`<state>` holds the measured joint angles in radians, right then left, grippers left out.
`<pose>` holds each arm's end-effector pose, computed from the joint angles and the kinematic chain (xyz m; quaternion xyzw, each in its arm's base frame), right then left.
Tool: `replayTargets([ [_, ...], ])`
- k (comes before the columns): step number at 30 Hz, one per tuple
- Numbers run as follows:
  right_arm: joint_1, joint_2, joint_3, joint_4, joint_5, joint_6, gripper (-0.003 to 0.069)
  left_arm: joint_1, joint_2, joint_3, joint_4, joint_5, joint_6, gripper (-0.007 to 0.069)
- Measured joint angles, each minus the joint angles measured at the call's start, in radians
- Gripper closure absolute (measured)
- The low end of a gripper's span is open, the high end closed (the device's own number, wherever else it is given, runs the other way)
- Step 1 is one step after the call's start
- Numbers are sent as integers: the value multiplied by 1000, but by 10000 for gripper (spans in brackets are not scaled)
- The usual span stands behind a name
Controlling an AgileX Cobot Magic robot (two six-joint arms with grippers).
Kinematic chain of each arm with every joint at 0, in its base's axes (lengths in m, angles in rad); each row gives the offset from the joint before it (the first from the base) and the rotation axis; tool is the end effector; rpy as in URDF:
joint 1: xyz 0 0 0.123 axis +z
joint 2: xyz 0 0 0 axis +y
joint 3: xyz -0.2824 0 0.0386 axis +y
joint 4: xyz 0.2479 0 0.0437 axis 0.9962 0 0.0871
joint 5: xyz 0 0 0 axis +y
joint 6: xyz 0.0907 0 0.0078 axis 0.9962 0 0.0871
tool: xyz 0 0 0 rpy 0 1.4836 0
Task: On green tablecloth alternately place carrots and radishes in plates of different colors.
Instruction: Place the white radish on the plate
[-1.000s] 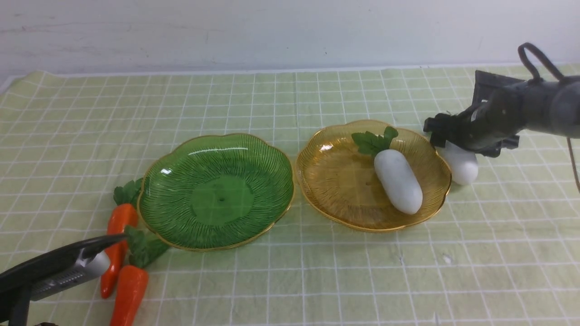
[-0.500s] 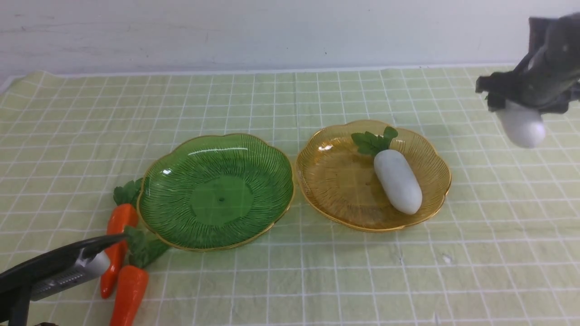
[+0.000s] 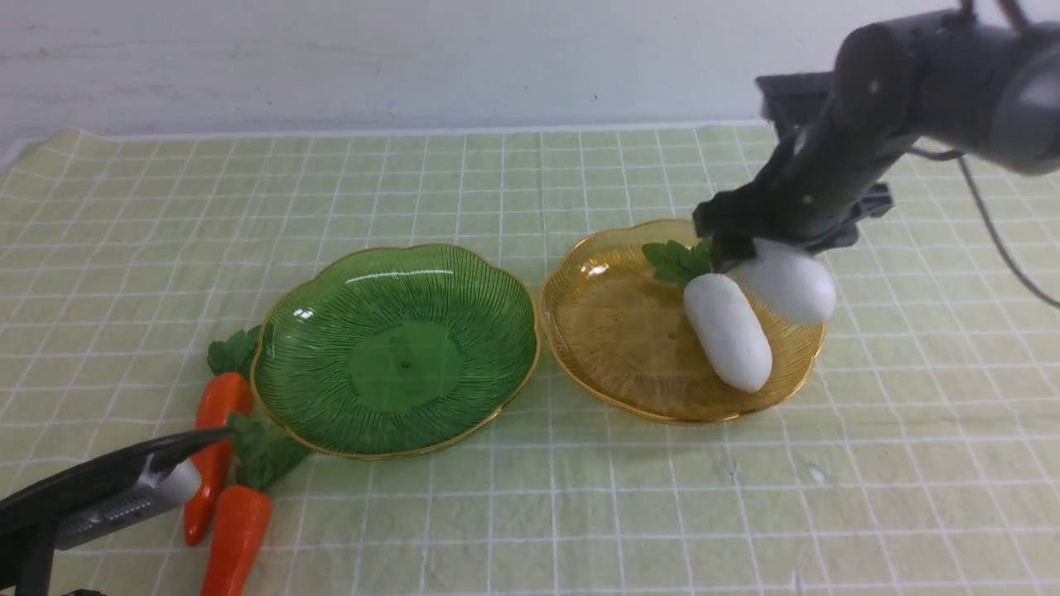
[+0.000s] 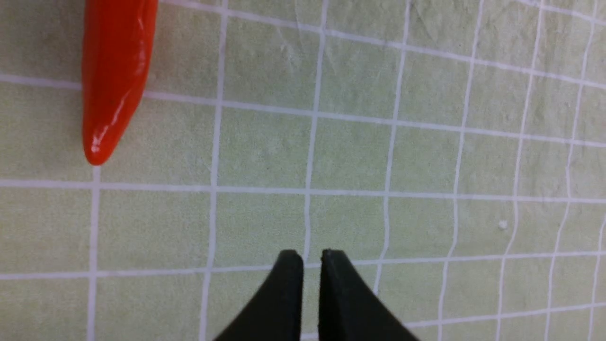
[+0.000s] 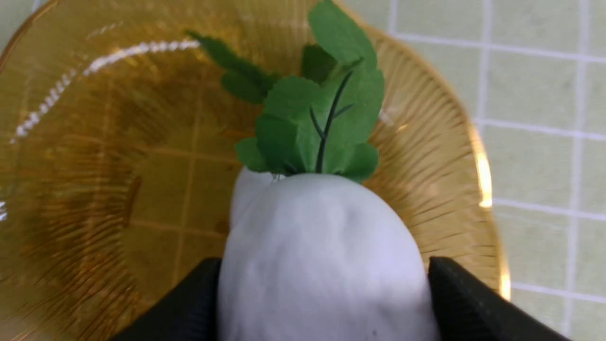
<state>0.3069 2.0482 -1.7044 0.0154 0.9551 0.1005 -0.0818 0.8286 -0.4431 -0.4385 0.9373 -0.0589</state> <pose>0.4229 0.1352 0.2284 -0.0981 0.9790 0.0430 0.1735 0.1126 -0.0405 0.2251 -0.0867 0.9634 -0.2053 0.1488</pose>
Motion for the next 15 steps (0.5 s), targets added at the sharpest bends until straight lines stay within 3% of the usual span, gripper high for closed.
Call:
replayTargets([
  [4, 40, 17, 0, 1, 1, 0, 163, 0, 0, 0, 0, 0, 0, 558],
  [10, 58, 18, -45, -27, 117, -1, 4, 0, 0, 0, 0, 0, 9, 482],
  [15, 58, 18, -157, -94, 257, -5, 9, 0, 0, 0, 0, 0, 11, 438],
])
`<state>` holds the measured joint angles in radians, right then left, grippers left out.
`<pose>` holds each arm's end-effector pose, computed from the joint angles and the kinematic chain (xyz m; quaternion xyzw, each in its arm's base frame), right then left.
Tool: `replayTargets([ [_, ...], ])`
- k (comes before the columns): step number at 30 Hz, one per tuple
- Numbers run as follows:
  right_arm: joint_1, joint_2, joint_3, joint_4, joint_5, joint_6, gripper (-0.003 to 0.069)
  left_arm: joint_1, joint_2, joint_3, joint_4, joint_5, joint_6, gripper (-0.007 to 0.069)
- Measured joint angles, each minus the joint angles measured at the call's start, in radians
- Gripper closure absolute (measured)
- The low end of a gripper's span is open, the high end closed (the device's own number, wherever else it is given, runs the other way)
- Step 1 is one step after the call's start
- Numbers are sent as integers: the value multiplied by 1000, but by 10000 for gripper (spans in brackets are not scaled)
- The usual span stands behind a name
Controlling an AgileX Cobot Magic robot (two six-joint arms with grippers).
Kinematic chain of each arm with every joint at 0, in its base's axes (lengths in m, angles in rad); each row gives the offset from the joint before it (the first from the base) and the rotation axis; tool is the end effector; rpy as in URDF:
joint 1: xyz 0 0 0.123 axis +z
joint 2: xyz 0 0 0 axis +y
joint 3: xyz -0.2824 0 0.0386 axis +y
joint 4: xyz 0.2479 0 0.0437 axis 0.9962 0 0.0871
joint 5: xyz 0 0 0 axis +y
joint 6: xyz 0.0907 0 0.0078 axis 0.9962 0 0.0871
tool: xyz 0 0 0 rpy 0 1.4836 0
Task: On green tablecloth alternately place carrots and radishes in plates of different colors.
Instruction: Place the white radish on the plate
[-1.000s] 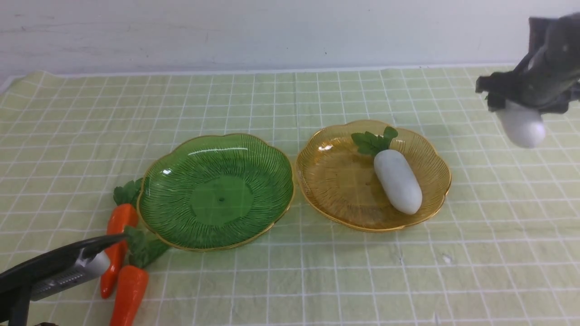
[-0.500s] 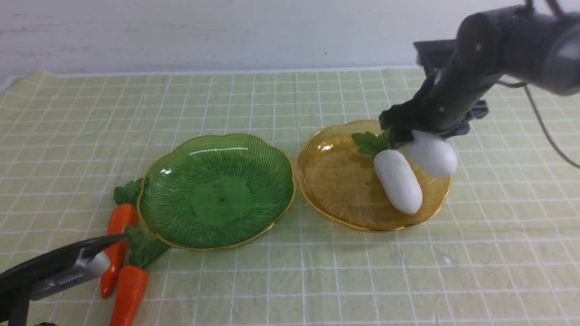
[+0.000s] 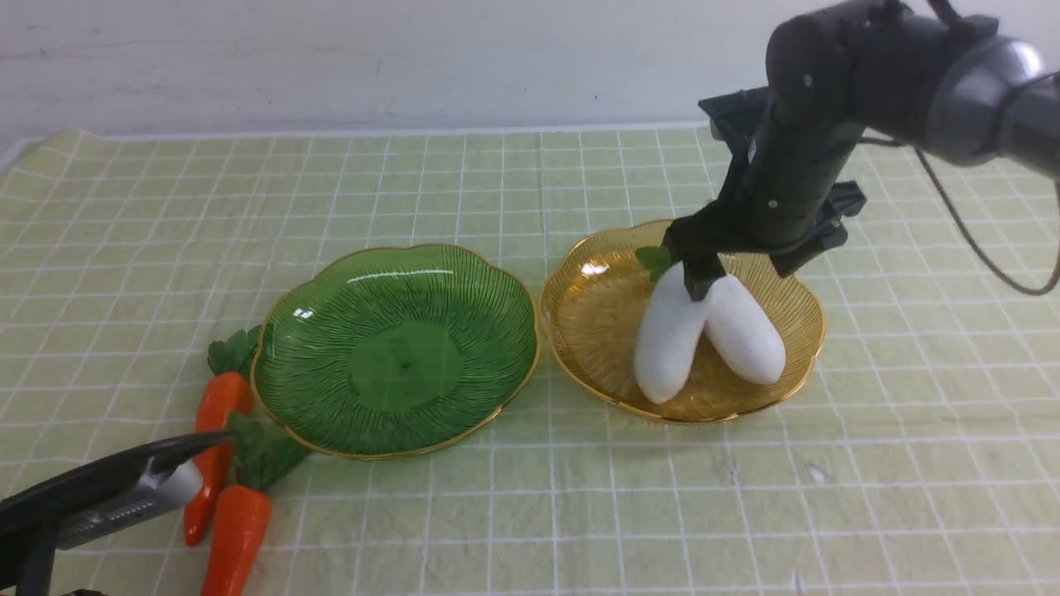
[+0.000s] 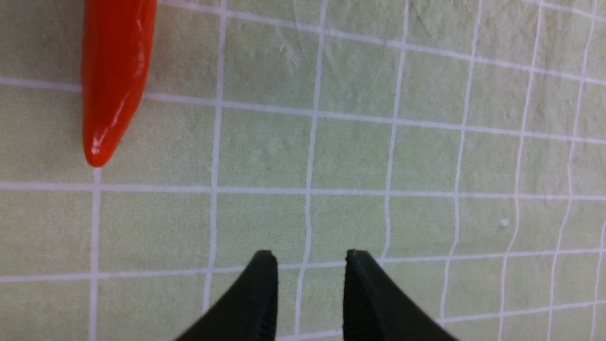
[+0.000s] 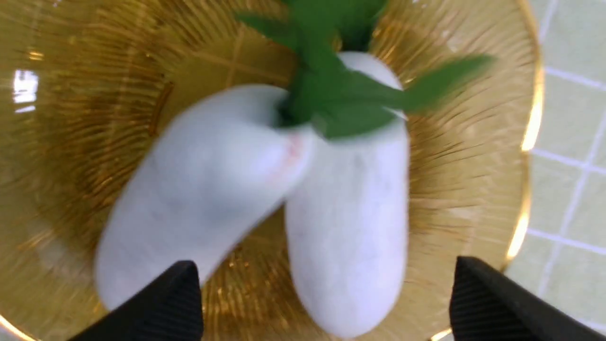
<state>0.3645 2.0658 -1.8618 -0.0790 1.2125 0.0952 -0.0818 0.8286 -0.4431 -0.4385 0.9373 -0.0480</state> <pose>0.4148 0.1511 0.2576 -0.1424 0.9817 -0.0099 0.1259 0.1126 -0.0405 0.2251 -0.0814 0.9639 -0.2045 0.1499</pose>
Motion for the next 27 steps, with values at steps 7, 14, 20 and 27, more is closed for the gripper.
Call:
replayTargets([
  [7, 0, -71, -50, 64, 26, -26, 169, 0, 0, 0, 1, -1, 0, 397],
  [14, 0, -283, 121, 129, 28, -86, 357, 0, 0, 0, 2, -1, 0, 391],
  [20, 0, -599, 369, 94, 33, -95, 496, 0, 0, 0, 3, -12, -1, 391],
  [27, 0, -1066, 718, 10, 1, -95, 570, 0, 0, 0, 3, -62, -1, 391],
])
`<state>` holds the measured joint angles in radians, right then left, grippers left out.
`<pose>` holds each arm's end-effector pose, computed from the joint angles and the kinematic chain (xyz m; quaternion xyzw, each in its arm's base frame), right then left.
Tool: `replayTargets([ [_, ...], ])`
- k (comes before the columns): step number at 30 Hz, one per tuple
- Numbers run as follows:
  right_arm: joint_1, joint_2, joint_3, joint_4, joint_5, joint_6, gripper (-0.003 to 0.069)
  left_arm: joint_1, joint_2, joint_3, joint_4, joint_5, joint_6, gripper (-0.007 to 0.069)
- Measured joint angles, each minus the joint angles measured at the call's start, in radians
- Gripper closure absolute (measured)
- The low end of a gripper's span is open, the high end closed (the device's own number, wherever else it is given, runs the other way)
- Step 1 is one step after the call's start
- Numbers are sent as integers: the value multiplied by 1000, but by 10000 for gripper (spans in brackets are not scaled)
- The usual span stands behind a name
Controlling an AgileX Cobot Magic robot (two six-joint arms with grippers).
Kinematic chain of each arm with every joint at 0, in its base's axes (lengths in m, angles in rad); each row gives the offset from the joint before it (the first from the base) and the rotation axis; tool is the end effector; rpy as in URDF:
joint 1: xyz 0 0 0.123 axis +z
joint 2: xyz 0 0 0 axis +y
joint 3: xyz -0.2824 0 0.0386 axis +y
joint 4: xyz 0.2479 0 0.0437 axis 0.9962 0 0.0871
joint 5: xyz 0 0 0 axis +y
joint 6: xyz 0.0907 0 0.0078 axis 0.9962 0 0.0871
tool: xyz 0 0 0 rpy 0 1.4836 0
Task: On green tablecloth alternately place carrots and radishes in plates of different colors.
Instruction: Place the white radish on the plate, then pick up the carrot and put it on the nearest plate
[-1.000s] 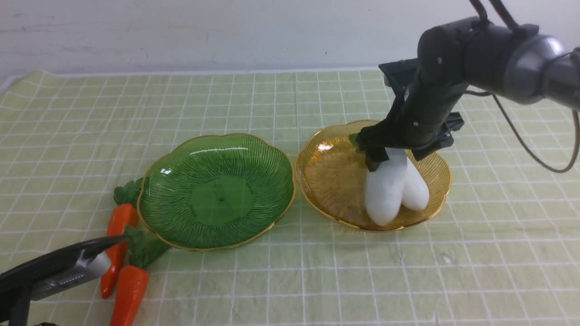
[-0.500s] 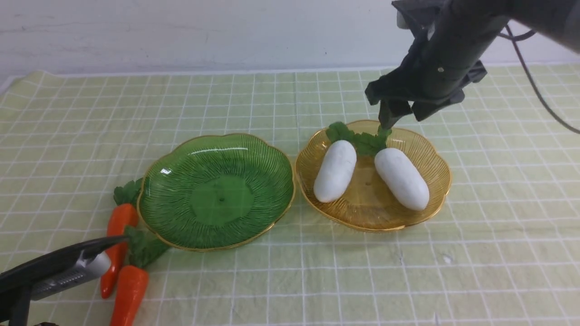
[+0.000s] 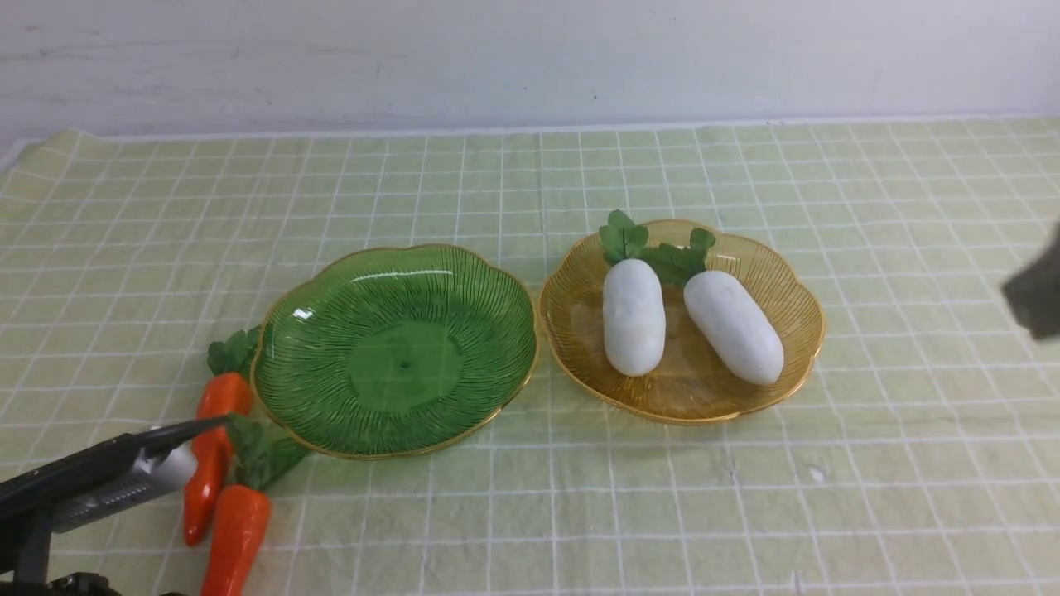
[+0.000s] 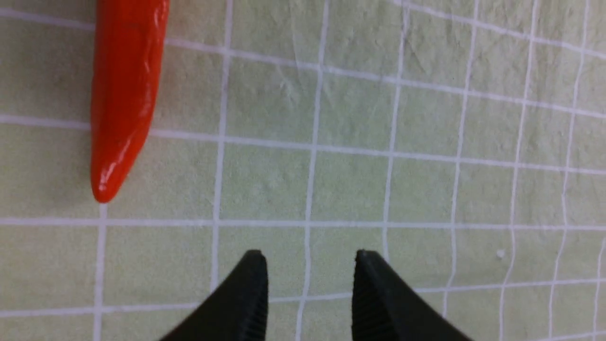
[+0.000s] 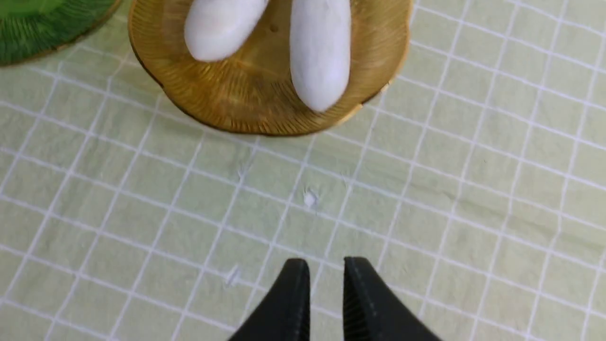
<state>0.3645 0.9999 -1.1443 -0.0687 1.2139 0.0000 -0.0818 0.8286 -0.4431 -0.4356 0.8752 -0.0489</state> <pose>0.1603 0.0549 0.3848 -0.1755 0.9402 0.0188 0.2913 0.1179 -0.0393 0.2267 -0.0873 0.9587 -0.2021 0.1799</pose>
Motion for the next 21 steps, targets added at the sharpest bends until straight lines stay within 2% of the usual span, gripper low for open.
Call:
replayTargets([
  [3, 0, -211, 183, -5, -194, 0, 573, 0, 0, 0, 0, -17, -3, 391],
  [4, 0, -225, 196, -5, -211, 0, 573, 0, 0, 0, 0, -19, -3, 391],
  [8, 0, -561, 513, -5, -636, -16, 573, 0, 0, -1, 5, -22, -10, 391],
  [12, 2, -689, 618, -9, -747, -52, 573, 0, 7, -37, 51, 33, -19, 391],
  [13, 12, -718, 636, -9, -766, -66, 573, 0, 14, -77, 90, 92, -37, 391],
  [16, 40, -733, 645, -9, -784, -76, 573, 0, 34, -153, 166, 184, -86, 391],
  [21, 73, -733, 646, -9, -771, -79, 573, 0, 74, -218, 268, 201, -140, 382],
])
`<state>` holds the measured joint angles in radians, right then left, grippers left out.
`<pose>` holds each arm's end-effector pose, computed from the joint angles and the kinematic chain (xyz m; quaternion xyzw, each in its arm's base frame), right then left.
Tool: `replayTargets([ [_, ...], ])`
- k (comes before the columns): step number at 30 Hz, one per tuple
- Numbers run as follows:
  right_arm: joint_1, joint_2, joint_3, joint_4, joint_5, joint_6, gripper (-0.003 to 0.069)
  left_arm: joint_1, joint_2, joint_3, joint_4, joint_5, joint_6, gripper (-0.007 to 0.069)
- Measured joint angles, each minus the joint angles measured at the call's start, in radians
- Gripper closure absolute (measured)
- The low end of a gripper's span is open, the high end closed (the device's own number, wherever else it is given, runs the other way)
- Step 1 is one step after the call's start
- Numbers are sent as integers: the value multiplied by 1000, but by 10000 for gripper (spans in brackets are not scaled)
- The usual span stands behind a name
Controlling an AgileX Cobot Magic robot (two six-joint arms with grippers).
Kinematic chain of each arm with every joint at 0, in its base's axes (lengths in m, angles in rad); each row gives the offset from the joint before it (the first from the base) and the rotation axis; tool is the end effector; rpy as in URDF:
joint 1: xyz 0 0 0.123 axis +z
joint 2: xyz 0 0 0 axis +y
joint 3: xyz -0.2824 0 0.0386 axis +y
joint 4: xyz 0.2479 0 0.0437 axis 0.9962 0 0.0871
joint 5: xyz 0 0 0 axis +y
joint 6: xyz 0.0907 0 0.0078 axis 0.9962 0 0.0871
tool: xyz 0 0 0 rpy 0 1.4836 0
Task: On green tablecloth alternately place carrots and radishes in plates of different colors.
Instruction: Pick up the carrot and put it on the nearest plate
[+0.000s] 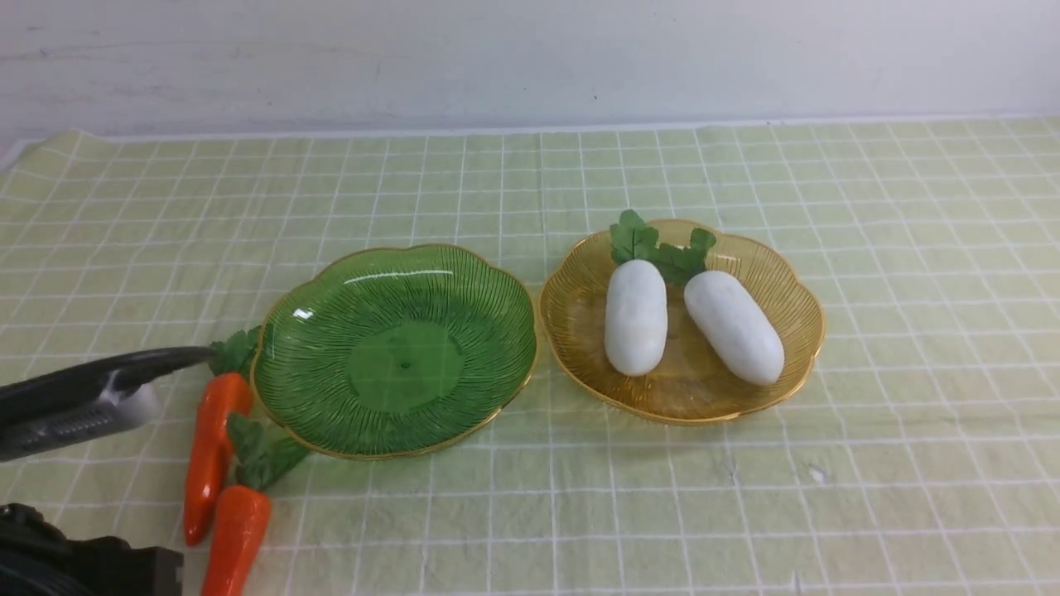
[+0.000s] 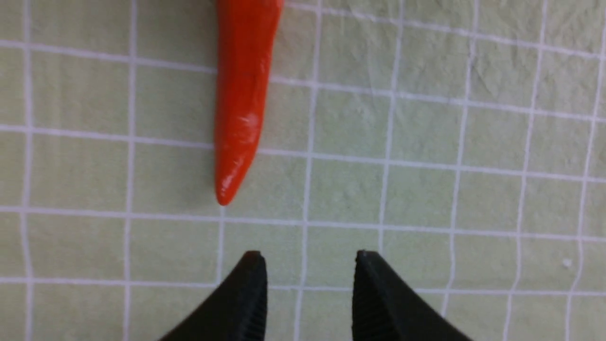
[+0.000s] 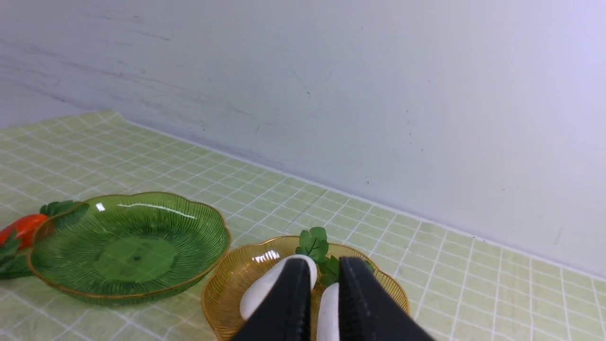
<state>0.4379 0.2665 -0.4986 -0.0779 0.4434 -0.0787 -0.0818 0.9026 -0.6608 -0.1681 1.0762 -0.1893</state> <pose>0.0549 0.0223 0.3229 -0.2061 0.7203 0.0829 0.6572 0.1353 -0.0246 0.2669 -0.0795 0.9792 -0.1016 0.1563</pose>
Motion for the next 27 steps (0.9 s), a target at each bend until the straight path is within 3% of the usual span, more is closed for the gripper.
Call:
replayTargets([
  [7, 1, 2, 30, 0, 15, 0, 573, 0, 116, -1, 53, -118, -9, 288],
  [12, 1, 6, 56, 0, 14, 0, 573, 0, 225, -3, -39, -188, 19, 234],
  [17, 1, 6, 59, 0, -1, 0, 573, 0, 361, -4, -140, -218, 147, 229],
  [27, 1, 6, 59, -1, -9, 14, 573, -1, 533, -77, -89, -220, 161, 229],
])
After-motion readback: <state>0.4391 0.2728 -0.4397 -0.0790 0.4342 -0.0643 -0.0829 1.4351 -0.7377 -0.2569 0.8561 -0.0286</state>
